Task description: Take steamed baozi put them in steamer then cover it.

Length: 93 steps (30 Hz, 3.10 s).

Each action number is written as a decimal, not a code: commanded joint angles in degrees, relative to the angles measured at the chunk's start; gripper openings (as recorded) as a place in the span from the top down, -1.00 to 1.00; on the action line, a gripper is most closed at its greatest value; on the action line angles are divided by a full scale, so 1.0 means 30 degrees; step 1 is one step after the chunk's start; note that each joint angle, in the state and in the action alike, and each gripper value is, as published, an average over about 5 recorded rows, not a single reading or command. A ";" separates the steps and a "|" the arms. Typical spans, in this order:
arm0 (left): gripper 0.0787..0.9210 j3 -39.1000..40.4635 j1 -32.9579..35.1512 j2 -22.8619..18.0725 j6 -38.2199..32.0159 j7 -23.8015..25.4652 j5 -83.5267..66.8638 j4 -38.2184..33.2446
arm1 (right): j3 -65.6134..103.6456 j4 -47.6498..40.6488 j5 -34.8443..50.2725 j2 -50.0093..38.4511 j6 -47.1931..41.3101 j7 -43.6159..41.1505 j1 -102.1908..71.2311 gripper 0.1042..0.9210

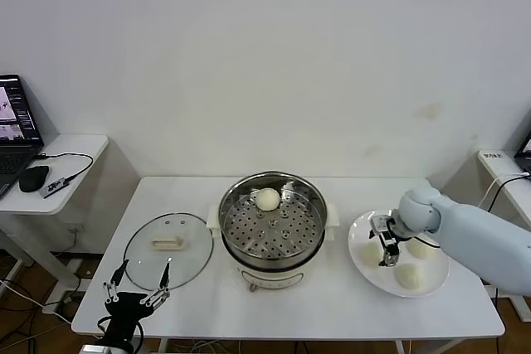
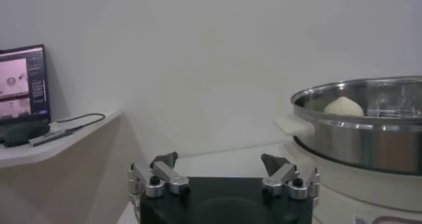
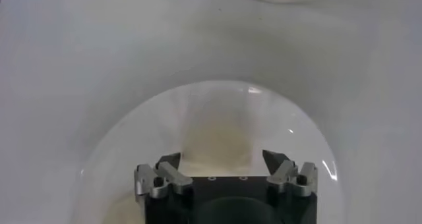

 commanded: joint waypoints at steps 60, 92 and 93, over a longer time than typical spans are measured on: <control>-0.77 -0.0121 -0.0185 0.0140 0.0029 0.0036 -0.0044 -0.1067 | -0.7095 0.1984 1.2369 0.9443 -0.5429 0.2004 1.2480 -0.24; -0.77 -0.0068 -0.0321 -0.0004 0.0086 0.0084 -0.0015 -0.1251 | -0.6116 -0.2176 1.0370 1.2518 -0.5838 0.2804 0.8039 -0.24; -0.77 -0.0071 -0.0335 0.0006 0.0087 0.0084 -0.0018 -0.1239 | -0.6085 -0.2231 1.0358 1.2552 -0.5796 0.2812 0.8029 -0.24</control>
